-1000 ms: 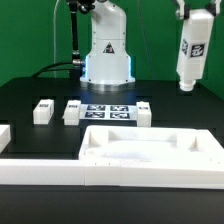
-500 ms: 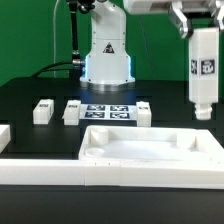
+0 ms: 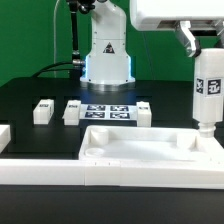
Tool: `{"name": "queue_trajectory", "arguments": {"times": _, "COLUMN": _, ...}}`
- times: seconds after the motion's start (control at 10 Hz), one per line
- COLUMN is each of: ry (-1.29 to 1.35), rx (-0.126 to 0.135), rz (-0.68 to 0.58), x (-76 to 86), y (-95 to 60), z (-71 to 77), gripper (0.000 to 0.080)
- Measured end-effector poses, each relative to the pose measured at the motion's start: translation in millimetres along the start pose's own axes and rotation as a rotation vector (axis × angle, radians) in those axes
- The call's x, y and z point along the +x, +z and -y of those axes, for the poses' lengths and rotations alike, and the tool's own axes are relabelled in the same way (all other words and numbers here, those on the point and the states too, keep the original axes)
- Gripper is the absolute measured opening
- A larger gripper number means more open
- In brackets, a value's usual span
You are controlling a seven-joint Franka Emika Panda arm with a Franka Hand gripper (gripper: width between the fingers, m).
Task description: Assemble desk
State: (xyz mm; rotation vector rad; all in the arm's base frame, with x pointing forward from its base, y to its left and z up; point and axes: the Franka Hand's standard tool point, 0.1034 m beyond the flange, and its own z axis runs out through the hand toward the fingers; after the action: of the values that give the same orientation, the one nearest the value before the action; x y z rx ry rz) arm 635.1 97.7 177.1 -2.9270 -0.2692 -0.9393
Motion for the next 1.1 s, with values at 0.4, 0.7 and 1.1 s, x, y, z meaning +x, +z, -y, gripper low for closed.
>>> {"name": "queue_trajectory", "arguments": {"times": 0.4, "ry": 0.000, "rx": 0.002, "rz": 0.008, "x": -3.0, "y": 2.3, "z": 1.2, "gripper": 0.0290}}
{"name": "queue_trajectory", "arguments": {"times": 0.7, "ry": -0.014, "rx": 0.008, "rz": 0.061, "x": -12.2, "y": 9.0, "z": 11.4, "gripper": 0.0290}}
{"name": "queue_trajectory", "arguments": {"times": 1.1, "ry": -0.005, "rx": 0.003, "rz": 0.071, "x": -18.5, "y": 15.6, "z": 5.3, "gripper": 0.0290}}
